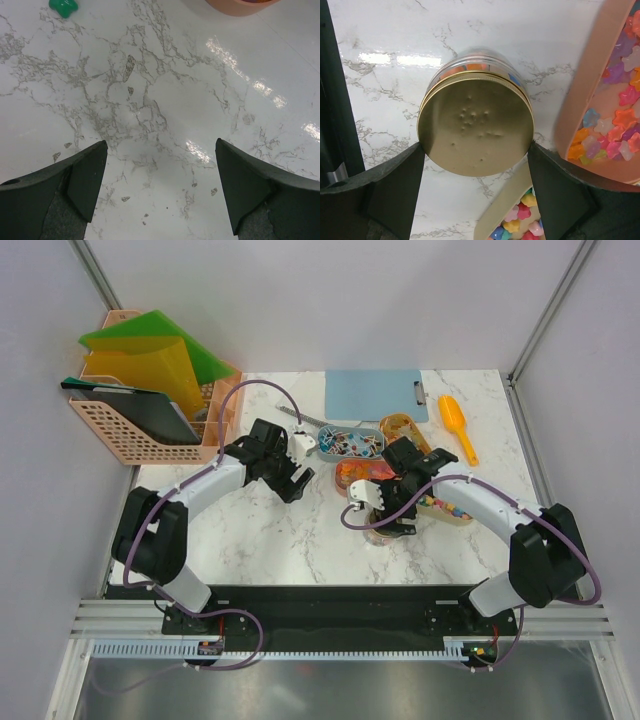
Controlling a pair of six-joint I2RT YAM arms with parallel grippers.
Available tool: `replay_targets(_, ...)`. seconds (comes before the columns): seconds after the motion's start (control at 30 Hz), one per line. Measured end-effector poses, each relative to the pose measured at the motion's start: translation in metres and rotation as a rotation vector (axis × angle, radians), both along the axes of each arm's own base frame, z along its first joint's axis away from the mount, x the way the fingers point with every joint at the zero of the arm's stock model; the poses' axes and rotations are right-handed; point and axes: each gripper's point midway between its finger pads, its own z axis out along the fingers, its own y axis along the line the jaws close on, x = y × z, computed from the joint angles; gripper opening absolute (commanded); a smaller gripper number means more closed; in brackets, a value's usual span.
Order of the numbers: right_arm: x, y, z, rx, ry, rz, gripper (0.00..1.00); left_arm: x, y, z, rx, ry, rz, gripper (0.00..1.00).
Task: Pack the candies
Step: Close the bottle lid on the packing bottle.
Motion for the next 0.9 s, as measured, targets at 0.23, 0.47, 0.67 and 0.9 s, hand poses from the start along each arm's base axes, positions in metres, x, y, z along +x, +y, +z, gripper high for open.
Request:
replay_targets(0.23, -0.003, 0.000, 0.000, -0.002, 0.009, 0.006, 0.85, 0.000, 0.000, 0.000, 0.000, 0.000, 0.000, 0.95)
replay_targets(0.47, -0.003, 0.007, -0.002, 0.001, 0.007, 0.019, 0.86, 0.000, 0.000, 0.000, 0.000, 0.000, 0.000, 0.95)
replay_targets(0.67, -0.007, 0.010, -0.007, -0.008, 0.021, 0.032, 0.98, 0.000, 0.000, 0.000, 0.001, 0.000, 0.001, 0.95)
replay_targets(0.9, -0.008, 0.011, -0.006, -0.007, 0.023, 0.024, 0.98, 0.000, 0.000, 0.000, 0.000, 0.000, 0.001, 0.95)
